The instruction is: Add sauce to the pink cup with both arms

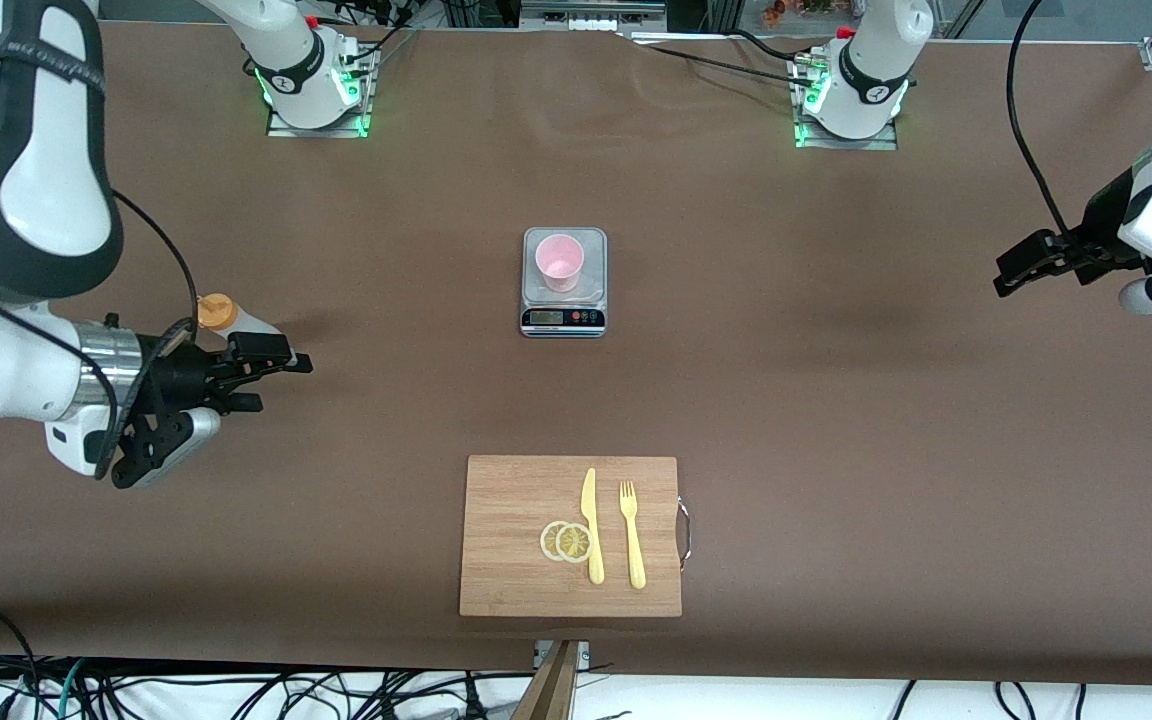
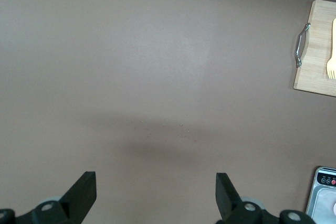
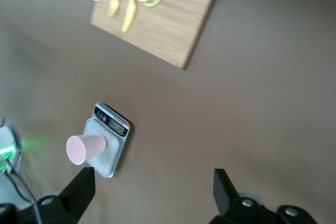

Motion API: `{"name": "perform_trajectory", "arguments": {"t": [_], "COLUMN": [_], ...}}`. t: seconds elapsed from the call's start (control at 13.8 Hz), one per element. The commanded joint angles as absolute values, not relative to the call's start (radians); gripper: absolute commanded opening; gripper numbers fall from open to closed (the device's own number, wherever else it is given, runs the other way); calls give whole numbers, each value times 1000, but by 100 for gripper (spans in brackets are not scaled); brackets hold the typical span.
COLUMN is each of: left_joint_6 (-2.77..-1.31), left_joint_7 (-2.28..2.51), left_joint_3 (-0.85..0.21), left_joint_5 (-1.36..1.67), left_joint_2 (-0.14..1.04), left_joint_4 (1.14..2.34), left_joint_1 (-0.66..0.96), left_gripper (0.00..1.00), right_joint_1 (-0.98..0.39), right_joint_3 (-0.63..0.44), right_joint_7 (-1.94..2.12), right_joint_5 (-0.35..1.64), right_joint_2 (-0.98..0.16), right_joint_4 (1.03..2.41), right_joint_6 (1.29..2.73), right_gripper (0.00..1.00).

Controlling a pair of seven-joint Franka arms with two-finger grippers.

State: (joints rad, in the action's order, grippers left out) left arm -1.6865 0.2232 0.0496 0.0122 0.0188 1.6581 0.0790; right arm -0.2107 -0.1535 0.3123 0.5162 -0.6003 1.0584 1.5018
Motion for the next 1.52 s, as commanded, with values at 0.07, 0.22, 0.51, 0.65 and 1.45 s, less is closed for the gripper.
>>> {"name": "perform_trajectory", "arguments": {"t": [0.07, 0.22, 0.51, 0.65, 1.45], "left_joint_6": [-1664, -1664, -1664, -1664, -1664], "left_joint_7": [202, 202, 202, 204, 206], "left_joint_3": [48, 48, 46, 46, 46], "left_joint_5": [23, 23, 23, 23, 25], "left_joint_2": [28, 28, 28, 28, 29], "left_joint_4": [1632, 1631, 1631, 1632, 1632], "left_joint_1": [74, 74, 74, 74, 74], "left_gripper": [100, 100, 100, 100, 100], "right_joint_1": [-216, -210, -187, -169, 8], "right_joint_3": [-149, -144, -143, -143, -149], "right_joint_7": [140, 140, 156, 222, 305], "right_joint_5": [405, 323, 132, 80, -29], "right_joint_2": [-468, -384, -241, -221, -103], "right_joint_4": [1179, 1274, 1446, 1470, 1554], "right_joint_6": [1497, 1493, 1494, 1493, 1517], "right_gripper": [100, 100, 100, 100, 100]}}
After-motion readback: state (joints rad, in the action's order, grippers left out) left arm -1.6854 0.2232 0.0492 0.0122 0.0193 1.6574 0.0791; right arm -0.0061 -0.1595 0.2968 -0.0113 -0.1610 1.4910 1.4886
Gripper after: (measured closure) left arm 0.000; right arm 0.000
